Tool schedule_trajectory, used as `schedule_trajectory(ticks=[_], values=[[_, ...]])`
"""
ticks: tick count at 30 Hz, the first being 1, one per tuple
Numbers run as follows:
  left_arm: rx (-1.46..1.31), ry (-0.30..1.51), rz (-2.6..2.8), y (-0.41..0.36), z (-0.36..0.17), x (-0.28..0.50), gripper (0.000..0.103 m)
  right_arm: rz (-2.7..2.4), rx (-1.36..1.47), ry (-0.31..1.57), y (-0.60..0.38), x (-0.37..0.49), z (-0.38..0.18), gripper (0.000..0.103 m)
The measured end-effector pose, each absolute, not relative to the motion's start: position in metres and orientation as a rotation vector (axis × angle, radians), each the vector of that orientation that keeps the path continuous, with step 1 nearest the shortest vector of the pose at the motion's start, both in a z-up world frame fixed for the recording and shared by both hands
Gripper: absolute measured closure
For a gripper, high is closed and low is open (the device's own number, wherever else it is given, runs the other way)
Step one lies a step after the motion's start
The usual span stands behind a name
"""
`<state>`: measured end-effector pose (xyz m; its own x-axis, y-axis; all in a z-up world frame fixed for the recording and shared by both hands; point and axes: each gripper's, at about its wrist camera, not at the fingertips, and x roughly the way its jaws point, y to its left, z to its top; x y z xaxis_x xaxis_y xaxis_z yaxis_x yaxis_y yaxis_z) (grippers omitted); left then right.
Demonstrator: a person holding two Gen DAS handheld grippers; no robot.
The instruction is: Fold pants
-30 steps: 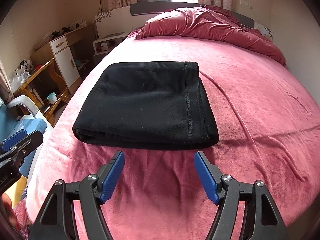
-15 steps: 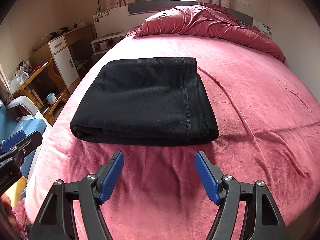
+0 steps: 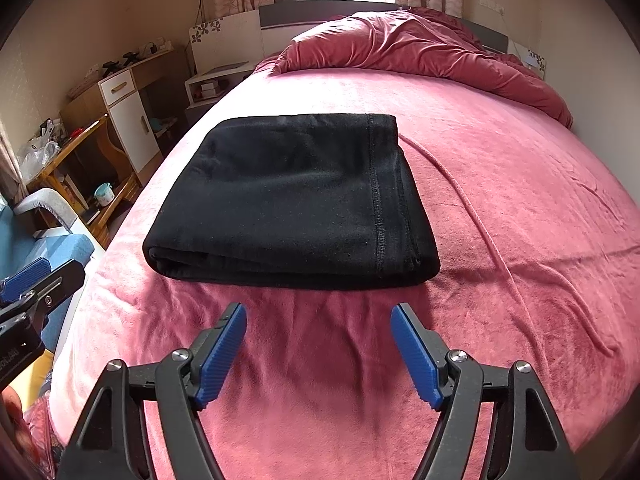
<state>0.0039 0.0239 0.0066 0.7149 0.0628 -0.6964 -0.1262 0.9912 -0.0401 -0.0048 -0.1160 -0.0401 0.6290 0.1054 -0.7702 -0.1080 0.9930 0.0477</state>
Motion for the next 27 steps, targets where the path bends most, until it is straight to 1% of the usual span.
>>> schedule_trajectory(ticks=[27], values=[[-0.093,0.742,0.111,0.0253,0.0115,-0.0029,0.033,0.114,-0.001,0.885,-0.12,-0.0072,-0.0413,0.026]])
